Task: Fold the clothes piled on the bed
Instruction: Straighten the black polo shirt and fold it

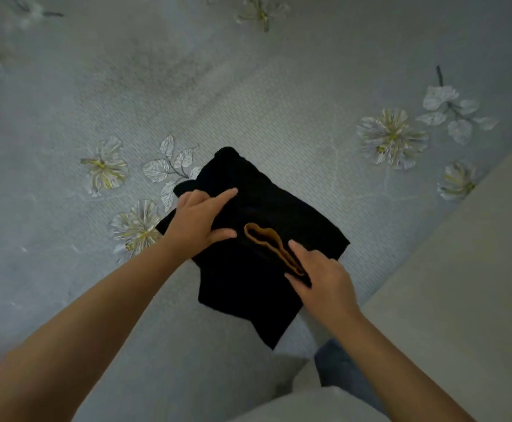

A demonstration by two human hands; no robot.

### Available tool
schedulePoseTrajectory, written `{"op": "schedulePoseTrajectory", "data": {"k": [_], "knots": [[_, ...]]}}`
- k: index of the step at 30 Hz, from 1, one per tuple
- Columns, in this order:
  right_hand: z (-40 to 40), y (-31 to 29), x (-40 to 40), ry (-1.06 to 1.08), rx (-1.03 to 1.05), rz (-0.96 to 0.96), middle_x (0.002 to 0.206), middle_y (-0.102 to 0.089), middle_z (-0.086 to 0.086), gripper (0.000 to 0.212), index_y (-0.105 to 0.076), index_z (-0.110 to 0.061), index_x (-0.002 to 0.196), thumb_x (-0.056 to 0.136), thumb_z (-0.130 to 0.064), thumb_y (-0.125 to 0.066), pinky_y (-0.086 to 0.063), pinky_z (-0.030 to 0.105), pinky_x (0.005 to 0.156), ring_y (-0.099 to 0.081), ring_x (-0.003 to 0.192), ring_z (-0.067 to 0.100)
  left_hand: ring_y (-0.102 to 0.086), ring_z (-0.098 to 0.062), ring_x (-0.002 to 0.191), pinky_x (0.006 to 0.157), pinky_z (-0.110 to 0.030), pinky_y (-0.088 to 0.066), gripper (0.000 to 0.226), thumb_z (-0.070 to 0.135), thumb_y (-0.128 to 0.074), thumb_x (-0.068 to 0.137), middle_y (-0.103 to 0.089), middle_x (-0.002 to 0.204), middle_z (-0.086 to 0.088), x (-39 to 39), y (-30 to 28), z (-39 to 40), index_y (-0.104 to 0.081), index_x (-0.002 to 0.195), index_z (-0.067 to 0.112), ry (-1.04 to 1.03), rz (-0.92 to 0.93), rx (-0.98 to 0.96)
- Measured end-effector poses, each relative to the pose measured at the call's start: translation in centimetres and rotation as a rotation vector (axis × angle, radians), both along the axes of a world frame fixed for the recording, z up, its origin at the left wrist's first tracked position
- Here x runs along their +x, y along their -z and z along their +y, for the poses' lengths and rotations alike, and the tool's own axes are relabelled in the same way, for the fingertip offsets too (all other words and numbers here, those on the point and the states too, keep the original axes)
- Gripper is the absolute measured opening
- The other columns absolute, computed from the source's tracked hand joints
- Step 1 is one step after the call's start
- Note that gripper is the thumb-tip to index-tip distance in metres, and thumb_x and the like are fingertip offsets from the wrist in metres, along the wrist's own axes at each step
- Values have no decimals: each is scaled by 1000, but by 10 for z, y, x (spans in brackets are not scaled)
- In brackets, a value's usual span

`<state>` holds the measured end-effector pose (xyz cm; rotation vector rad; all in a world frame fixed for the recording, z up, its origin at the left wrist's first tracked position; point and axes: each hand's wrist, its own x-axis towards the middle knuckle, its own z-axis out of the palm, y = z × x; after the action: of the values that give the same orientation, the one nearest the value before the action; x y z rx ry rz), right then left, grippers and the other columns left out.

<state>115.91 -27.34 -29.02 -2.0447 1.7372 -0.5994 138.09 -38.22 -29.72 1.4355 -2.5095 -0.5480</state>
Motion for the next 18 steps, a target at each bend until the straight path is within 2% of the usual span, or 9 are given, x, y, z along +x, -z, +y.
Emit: {"op": "schedulePoseTrajectory", "data": {"k": [2, 3, 4, 6, 9, 12, 14, 16, 18], "knots": [[43, 32, 18, -74, 8, 28, 72, -65, -1, 44, -45, -17, 118, 75, -21, -45, -47, 21, 47, -58, 54, 13, -60, -27, 81, 80, -39, -46, 63, 60, -32, 82, -66, 77, -3, 38, 24, 39, -42, 125, 15, 90, -132, -42], [68, 48, 27, -128, 30, 67, 75, -66, -4, 46, -47, -20, 117, 72, -16, -47, -46, 19, 51, -58, 58, 11, -64, -26, 78, 70, -38, -52, 65, 60, -20, 90, -68, 77, -1, 57, 36, 60, -48, 123, 11, 118, -200, -48], [96, 64, 34, -200, 71, 106, 77, -68, -8, 50, -51, -23, 115, 66, -13, -52, -45, 18, 58, -57, 63, 8, -66, -26, 76, 65, -36, -54, 72, 58, -11, 93, -69, 77, -2, 74, 46, 81, -53, 120, 7, 127, -243, 1], [142, 84, 43, -267, 151, 139, 77, -69, -11, 46, -68, -25, 98, 54, -16, -59, -42, 20, 67, -49, 75, 5, -61, -23, 82, 68, -25, -51, 76, 56, -8, 95, -69, 77, -8, 99, 61, 118, -55, 117, 1, 55, -225, 95], [169, 85, 45, -138, 185, 125, 75, -71, -5, 30, -75, -17, 79, 64, -17, -49, -46, 17, 67, -56, 75, 7, -50, -21, 87, 77, -29, -34, 77, 56, -12, 95, -68, 81, -15, 106, 69, 138, -53, 114, -7, -103, -167, 156], [155, 73, 36, 30, 181, 27, 70, -68, 5, 31, -71, -5, 75, 72, -9, -40, -39, 17, 70, -54, 71, 9, -56, -33, 91, 82, -29, -35, 77, 57, -26, 91, -66, 94, -20, 83, 60, 127, -49, 122, -10, -243, -48, 240], [137, 67, 31, 215, 190, -5, 73, -67, 10, 32, -70, 1, 81, 77, -12, -40, -34, 15, 70, -55, 75, 15, -55, -40, 97, 90, -33, -33, 72, 47, -35, 84, -63, 103, -23, 65, 55, 112, -45, 127, -10, -308, -10, 256], [119, 63, 26, 420, 185, -35, 81, -65, 16, 38, -67, 4, 94, 81, -24, -44, -28, 13, 72, -60, 77, 28, -52, -42, 104, 95, -38, -34, 69, 42, -44, 84, -60, 111, -23, 47, 51, 90, -40, 132, -8, -345, 7, 240], [103, 65, 23, 518, 196, -43, 95, -61, 22, 50, -61, 4, 110, 78, -35, -58, -29, 17, 84, -57, 88, 33, -49, -37, 110, 95, -43, -37, 69, 36, -57, 87, -57, 119, -18, 29, 44, 69, -30, 140, 1, -335, -27, 293]]}}
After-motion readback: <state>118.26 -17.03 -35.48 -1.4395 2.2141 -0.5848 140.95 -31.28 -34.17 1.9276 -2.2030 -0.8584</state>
